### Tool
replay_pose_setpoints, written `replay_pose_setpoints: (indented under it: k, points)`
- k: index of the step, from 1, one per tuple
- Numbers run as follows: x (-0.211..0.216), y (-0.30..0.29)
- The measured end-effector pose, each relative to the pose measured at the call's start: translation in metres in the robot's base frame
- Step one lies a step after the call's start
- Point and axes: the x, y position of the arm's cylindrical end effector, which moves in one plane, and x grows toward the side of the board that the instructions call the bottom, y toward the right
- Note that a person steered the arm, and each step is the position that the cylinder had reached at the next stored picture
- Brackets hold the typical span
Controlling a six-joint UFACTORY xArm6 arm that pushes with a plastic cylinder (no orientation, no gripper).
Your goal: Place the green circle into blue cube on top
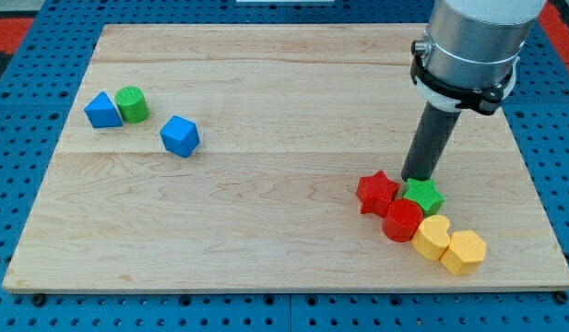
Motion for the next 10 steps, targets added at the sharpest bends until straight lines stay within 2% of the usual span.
replay_pose_setpoints:
  k: [1, 3, 5, 6, 8, 10]
  points:
    - [-0.055, -0.009]
    - [-0.086, -0.188]
    - [-0.184, -0.332]
    - [-0.185, -0.405]
    - [-0.149, -0.411]
    - [-0.105, -0.341]
